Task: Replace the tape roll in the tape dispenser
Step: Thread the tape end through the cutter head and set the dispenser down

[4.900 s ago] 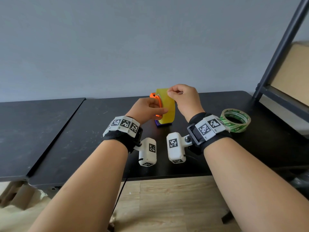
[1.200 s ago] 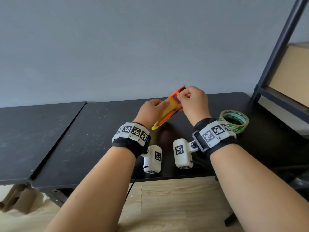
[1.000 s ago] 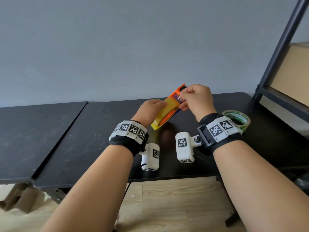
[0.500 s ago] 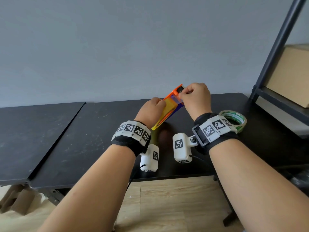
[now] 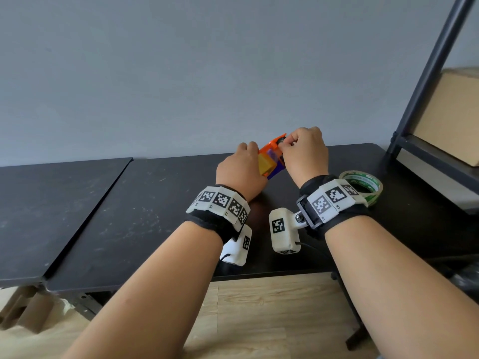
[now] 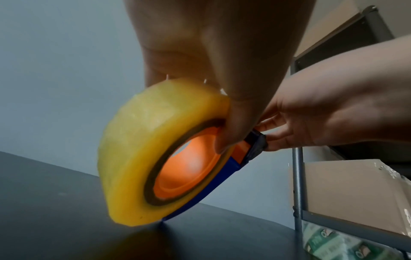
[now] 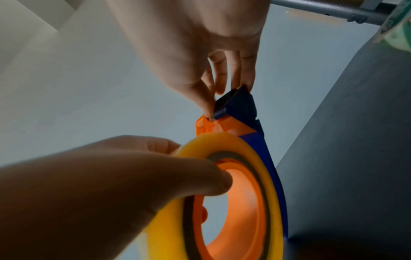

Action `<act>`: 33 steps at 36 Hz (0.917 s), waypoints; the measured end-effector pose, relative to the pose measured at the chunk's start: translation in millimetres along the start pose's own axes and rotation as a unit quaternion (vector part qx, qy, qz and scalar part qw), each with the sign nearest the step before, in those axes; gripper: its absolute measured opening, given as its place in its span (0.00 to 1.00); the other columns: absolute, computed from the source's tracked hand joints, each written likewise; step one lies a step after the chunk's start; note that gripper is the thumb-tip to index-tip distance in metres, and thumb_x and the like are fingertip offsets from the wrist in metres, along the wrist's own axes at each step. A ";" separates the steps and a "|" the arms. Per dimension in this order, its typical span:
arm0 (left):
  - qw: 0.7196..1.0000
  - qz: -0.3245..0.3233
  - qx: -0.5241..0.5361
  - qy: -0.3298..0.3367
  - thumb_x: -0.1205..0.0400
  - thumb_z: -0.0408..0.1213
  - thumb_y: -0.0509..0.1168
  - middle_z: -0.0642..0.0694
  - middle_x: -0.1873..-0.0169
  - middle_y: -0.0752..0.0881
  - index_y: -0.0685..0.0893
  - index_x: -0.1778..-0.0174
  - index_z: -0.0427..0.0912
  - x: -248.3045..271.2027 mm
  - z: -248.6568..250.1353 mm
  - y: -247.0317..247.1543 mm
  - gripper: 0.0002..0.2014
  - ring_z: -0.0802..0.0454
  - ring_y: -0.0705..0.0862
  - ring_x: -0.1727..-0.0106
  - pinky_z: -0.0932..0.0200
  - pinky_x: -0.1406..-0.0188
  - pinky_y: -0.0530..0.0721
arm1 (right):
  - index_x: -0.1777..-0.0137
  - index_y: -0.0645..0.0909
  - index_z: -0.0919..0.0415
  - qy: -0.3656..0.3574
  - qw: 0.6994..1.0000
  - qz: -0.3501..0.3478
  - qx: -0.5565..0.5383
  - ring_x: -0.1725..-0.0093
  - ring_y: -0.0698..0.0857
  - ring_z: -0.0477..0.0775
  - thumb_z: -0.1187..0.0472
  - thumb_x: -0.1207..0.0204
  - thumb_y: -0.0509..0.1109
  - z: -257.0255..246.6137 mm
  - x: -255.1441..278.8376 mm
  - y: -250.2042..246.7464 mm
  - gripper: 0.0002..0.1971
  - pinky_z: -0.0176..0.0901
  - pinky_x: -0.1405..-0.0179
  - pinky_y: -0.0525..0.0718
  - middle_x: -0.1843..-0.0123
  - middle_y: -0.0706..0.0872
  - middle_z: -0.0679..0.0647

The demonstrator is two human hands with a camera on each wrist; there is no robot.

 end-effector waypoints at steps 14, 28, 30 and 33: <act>1.000 -0.010 0.025 -0.017 0.26 0.48 0.69 0.47 0.41 0.82 0.76 0.36 0.47 -3.5 -6.1 0.8 0.23 0.41 0.85 0.48 0.53 0.58 0.77 | 0.45 0.81 0.65 0.035 0.999 0.000 -0.028 0.43 0.84 0.60 0.61 0.16 0.62 4.5 -1.2 -5.6 0.09 0.41 0.52 0.71 0.43 0.86 0.59; 0.999 -0.025 0.041 -0.025 0.26 0.48 0.68 0.47 0.40 0.81 0.76 0.35 0.45 -7.6 -9.5 -6.7 0.24 0.42 0.84 0.45 0.54 0.54 0.78 | 0.46 0.81 0.65 0.046 0.997 0.010 -0.068 0.46 0.83 0.57 0.63 0.17 0.62 6.1 0.4 -7.0 0.08 0.40 0.53 0.71 0.45 0.87 0.56; 0.998 -0.029 0.043 -0.027 0.26 0.46 0.68 0.47 0.40 0.81 0.76 0.35 0.45 -8.5 -11.4 -7.7 0.23 0.42 0.84 0.45 0.54 0.55 0.77 | 0.46 0.80 0.65 0.055 0.995 0.011 -0.084 0.49 0.83 0.57 0.64 0.17 0.62 7.9 -0.1 -5.8 0.08 0.43 0.52 0.75 0.47 0.87 0.56; 0.997 -0.040 0.053 -0.034 0.28 0.44 0.69 0.48 0.41 0.82 0.76 0.36 0.46 -10.1 -17.2 -7.5 0.24 0.42 0.84 0.44 0.54 0.54 0.78 | 0.49 0.79 0.62 0.077 0.987 0.021 -0.138 0.49 0.88 0.60 0.64 0.19 0.61 11.6 -3.0 -4.5 0.06 0.56 0.44 0.85 0.50 0.90 0.57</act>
Point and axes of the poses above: each hand's wrist, its own x-axis away from the middle knuckle, its own y-axis out of the palm, z = x × y, the point moved 3 cm from there along -x, towards the middle knuckle
